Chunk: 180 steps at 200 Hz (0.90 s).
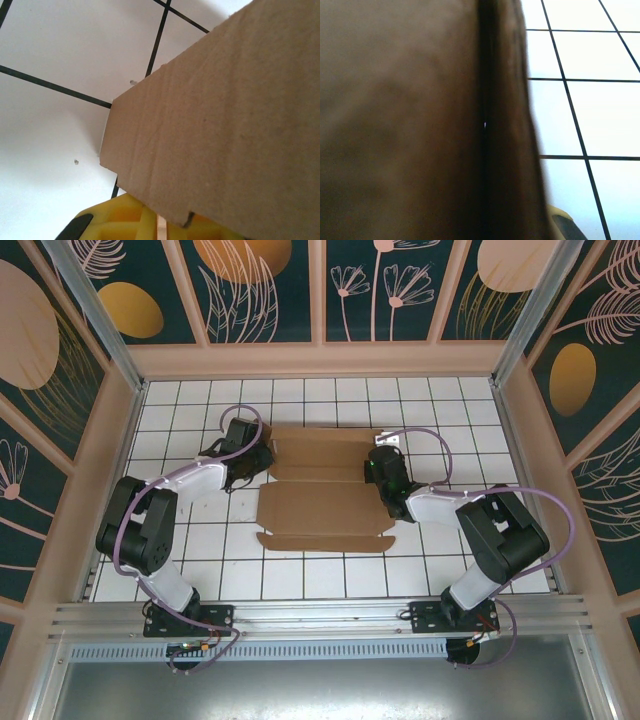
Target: Fold the paper box
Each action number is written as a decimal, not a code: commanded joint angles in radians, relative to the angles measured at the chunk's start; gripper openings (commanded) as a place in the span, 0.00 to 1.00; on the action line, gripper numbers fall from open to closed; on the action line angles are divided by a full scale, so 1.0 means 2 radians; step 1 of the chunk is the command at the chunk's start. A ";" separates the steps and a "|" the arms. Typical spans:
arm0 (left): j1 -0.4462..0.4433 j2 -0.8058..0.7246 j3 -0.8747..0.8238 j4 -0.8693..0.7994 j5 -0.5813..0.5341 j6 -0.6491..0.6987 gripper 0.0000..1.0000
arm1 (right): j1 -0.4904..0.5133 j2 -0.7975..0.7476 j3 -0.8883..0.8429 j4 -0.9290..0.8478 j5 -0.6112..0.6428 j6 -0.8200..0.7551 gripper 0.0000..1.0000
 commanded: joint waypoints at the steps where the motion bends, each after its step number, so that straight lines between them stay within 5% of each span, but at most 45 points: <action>1: 0.003 -0.003 -0.002 -0.034 -0.026 0.014 0.13 | 0.006 0.003 0.012 -0.001 0.009 0.002 0.00; 98: 0.063 -0.042 -0.023 -0.007 -0.033 0.022 0.35 | 0.006 0.011 0.020 -0.007 0.003 0.004 0.00; 136: 0.087 -0.028 -0.040 0.068 0.010 0.001 0.55 | 0.007 0.015 0.022 -0.007 -0.012 0.017 0.00; 180: 0.094 -0.012 -0.072 0.148 0.064 -0.039 0.56 | 0.007 0.017 0.024 -0.013 -0.021 0.026 0.00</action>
